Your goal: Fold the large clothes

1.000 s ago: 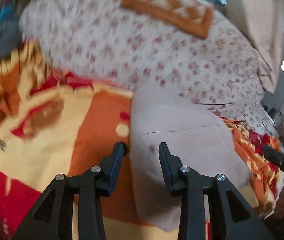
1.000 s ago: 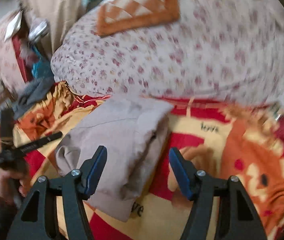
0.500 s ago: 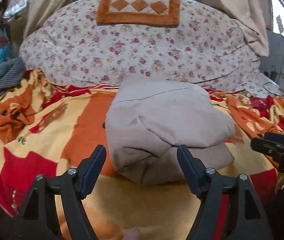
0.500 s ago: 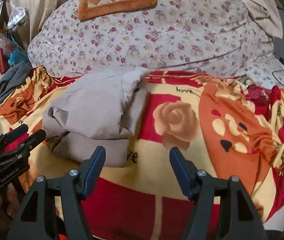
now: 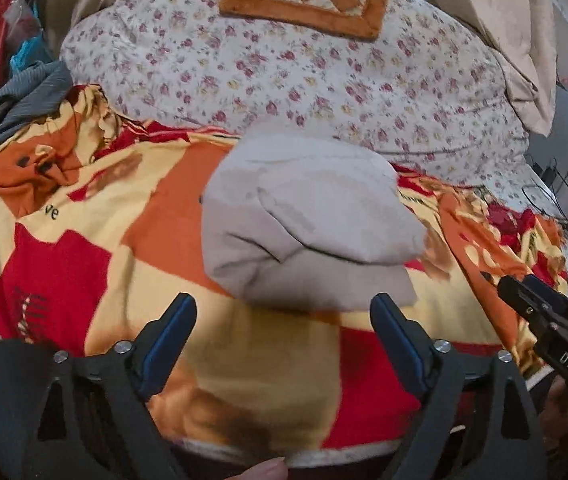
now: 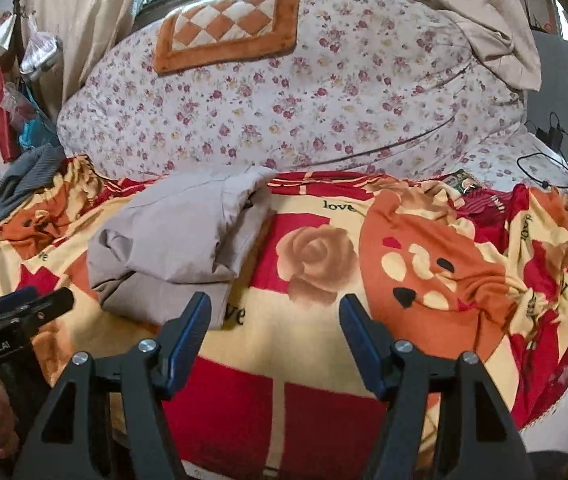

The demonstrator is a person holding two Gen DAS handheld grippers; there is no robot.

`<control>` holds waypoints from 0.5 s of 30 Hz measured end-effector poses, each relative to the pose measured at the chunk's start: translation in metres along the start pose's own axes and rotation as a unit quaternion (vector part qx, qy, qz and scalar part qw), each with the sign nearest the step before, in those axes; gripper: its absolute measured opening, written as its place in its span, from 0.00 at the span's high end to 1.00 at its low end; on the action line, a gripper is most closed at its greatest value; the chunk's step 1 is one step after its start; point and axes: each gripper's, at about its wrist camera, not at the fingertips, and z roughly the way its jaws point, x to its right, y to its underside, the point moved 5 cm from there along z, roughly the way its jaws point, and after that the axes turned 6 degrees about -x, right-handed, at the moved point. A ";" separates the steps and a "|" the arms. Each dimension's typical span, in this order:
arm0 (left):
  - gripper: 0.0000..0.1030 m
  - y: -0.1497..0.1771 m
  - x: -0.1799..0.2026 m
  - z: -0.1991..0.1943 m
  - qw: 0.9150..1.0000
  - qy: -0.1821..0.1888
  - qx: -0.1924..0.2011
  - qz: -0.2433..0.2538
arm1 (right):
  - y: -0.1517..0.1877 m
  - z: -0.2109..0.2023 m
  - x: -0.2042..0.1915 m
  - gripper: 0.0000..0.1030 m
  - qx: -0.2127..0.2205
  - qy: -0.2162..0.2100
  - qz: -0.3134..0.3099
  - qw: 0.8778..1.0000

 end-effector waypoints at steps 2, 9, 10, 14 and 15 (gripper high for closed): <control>0.17 0.004 0.010 -0.005 1.000 -0.022 -0.007 0.013 | 0.006 -0.007 0.001 0.32 0.004 -0.006 -0.001 1.000; 0.17 0.011 0.021 -0.019 0.997 -0.060 0.000 0.044 | 0.022 -0.015 0.001 0.31 0.007 0.001 -0.014 1.000; 0.17 0.012 0.022 -0.020 0.997 -0.058 0.001 0.044 | 0.023 -0.015 0.001 0.31 0.008 0.001 -0.011 1.000; 0.17 0.012 0.019 -0.021 0.997 -0.060 0.002 0.044 | 0.023 -0.017 0.002 0.31 0.013 0.003 -0.002 1.000; 0.17 0.012 0.019 -0.021 0.997 -0.059 0.001 0.045 | 0.022 -0.016 0.002 0.31 0.014 0.002 -0.002 1.000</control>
